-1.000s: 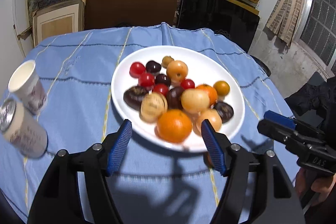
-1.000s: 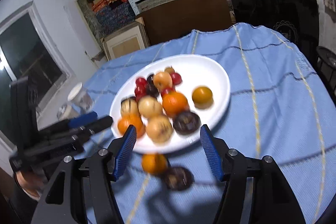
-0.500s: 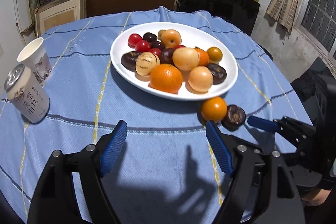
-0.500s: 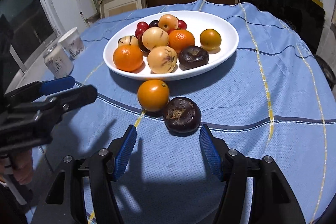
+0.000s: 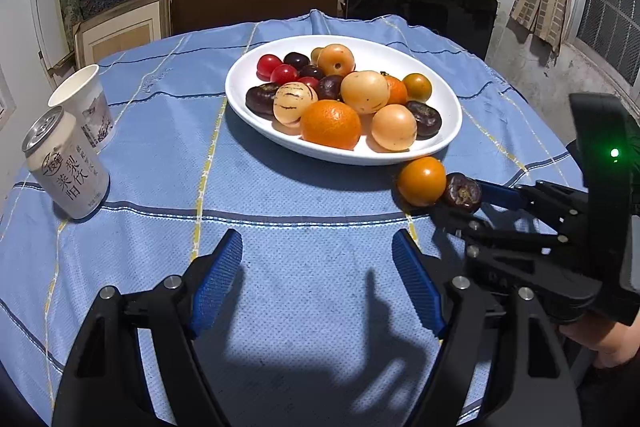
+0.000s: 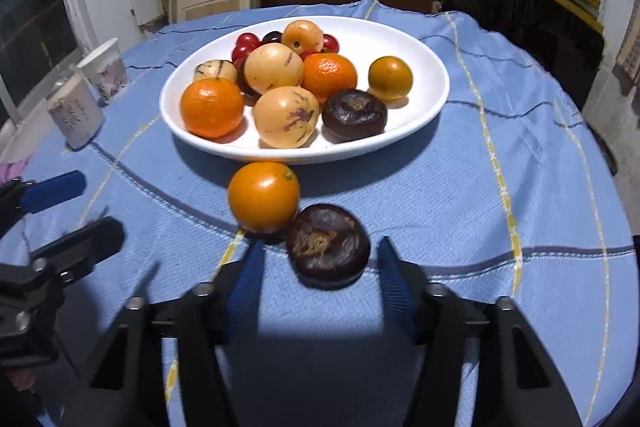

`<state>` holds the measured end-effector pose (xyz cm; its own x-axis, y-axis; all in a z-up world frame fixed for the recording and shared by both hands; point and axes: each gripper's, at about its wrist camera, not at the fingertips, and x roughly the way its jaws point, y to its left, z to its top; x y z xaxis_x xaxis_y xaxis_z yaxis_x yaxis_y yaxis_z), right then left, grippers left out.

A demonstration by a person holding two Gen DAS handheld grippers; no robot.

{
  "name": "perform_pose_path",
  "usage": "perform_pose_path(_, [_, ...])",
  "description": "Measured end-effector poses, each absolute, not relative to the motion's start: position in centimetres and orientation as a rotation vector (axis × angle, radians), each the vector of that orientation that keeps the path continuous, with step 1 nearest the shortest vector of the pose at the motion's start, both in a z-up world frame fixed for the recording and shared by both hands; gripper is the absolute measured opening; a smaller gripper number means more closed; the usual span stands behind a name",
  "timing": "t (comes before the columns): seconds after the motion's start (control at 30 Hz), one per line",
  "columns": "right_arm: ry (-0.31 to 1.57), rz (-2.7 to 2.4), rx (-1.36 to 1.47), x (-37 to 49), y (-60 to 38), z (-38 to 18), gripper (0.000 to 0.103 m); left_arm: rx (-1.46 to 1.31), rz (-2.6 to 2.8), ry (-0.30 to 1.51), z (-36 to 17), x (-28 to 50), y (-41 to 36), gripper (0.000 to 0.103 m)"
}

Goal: Organize fruits
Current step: 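Grasp the remaining dark plum with the right tool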

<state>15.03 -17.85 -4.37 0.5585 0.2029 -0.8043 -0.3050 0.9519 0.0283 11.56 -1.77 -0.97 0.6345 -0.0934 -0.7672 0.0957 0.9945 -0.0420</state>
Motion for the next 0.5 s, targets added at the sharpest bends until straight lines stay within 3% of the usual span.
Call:
perform_pose_path(0.07, [0.927, 0.296, -0.116, 14.9, -18.0, -4.4, 0.041, 0.001, -0.107, 0.878, -1.0, 11.5, -1.7, 0.076])
perform_pose_path(0.5, [0.908, 0.308, 0.115, 11.0, -23.5, -3.4, 0.041, 0.021, -0.114, 0.911, -1.8, 11.8, -4.0, 0.076])
